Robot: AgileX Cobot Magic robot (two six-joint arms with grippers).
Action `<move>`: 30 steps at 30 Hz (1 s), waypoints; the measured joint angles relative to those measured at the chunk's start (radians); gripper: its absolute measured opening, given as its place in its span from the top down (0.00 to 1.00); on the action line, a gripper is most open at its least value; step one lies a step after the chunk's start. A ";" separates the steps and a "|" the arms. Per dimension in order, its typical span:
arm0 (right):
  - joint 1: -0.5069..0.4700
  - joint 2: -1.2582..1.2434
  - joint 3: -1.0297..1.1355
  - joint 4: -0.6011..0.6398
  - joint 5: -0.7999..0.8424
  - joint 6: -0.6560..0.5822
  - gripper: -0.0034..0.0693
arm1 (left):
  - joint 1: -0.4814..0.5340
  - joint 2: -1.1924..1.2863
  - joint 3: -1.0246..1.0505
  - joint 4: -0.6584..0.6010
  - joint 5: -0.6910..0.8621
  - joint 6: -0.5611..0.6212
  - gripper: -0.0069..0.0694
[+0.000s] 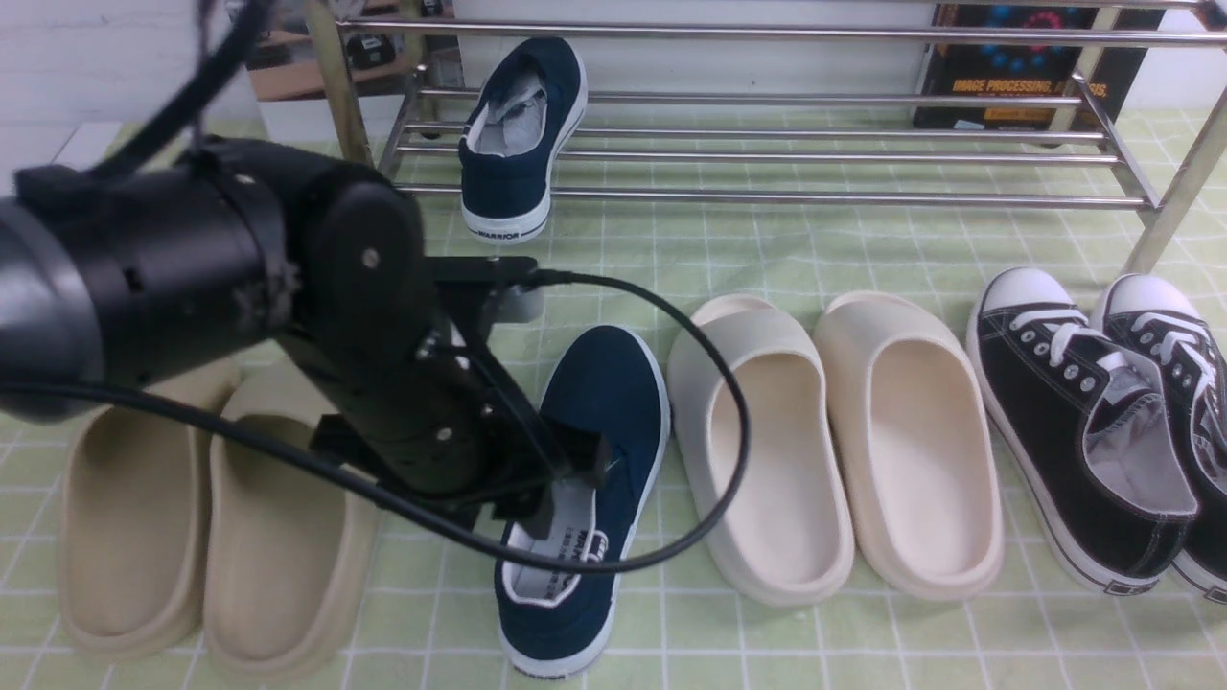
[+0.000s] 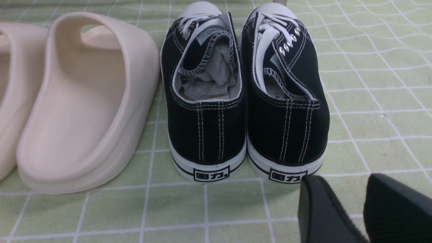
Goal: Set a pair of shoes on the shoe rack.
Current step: Use the left arm to grab the shoe closest to it
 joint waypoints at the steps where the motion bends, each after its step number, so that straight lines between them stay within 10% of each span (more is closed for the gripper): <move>1: 0.000 0.000 0.000 0.000 0.000 0.000 0.62 | -0.005 0.012 0.000 0.014 -0.010 -0.015 0.42; 9: 0.000 0.000 0.000 0.000 0.000 0.000 0.62 | -0.008 0.129 0.000 0.069 -0.014 -0.063 0.43; 21: 0.000 0.000 0.000 0.000 0.000 0.000 0.62 | -0.008 0.172 -0.031 0.048 0.002 -0.063 0.91; 30: 0.000 0.000 0.000 0.000 0.000 0.000 0.62 | 0.026 0.060 -0.193 0.018 0.127 -0.051 0.91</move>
